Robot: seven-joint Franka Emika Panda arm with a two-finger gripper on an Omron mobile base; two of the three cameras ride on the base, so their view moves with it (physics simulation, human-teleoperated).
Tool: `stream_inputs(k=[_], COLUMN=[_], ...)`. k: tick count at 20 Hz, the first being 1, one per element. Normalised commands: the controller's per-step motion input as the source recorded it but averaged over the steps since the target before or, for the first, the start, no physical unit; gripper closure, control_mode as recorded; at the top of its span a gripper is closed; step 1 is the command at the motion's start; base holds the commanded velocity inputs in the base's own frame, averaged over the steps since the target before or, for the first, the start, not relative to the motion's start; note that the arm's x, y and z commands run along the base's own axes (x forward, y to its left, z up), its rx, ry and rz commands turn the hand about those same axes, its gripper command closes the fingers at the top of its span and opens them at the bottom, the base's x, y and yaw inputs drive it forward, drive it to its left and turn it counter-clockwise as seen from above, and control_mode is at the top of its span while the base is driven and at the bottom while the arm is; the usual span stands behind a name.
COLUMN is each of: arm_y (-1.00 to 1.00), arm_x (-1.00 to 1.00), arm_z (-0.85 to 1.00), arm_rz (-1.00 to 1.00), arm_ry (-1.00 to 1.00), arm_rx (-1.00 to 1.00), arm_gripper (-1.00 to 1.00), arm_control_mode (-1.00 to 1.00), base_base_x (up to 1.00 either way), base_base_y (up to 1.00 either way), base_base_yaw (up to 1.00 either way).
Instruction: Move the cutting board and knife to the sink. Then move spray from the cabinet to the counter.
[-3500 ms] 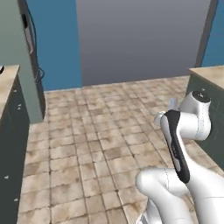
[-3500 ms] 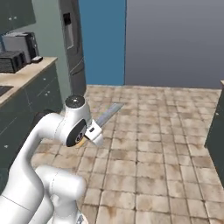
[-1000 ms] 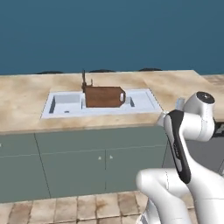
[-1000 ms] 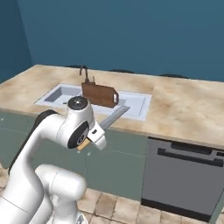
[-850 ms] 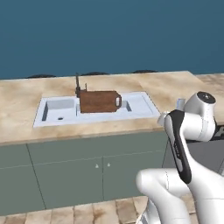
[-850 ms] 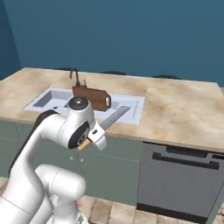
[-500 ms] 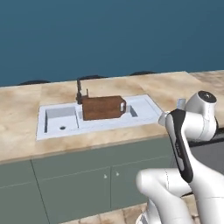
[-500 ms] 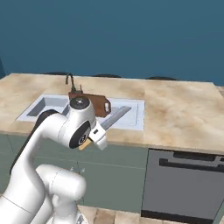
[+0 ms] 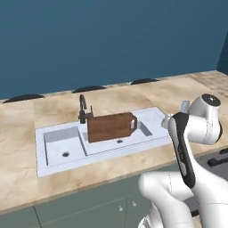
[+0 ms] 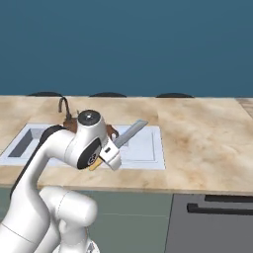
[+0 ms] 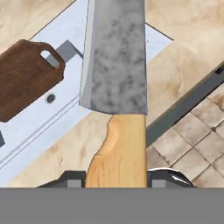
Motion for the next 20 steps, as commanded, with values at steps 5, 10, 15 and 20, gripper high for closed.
stream_inputs(k=[5,10,15,20], arm_y=[0.0,0.0,0.0,0.0], arm_x=[0.0,0.0,0.0,0.0], arm_z=[0.0,0.0,0.0,0.0], arm_rz=[0.0,0.0,0.0,0.0], arm_ry=[0.0,0.0,0.0,0.0], arm_rx=[0.0,0.0,0.0,0.0], arm_gripper=[1.0,1.0,1.0,1.0], arm_control_mode=[1.0,1.0,1.0,1.0], base_base_x=[0.6,0.45,0.23,0.05], base_base_y=[0.38,0.41,0.64,0.73], base_base_yaw=[-0.13,-0.1,-0.05,0.02])
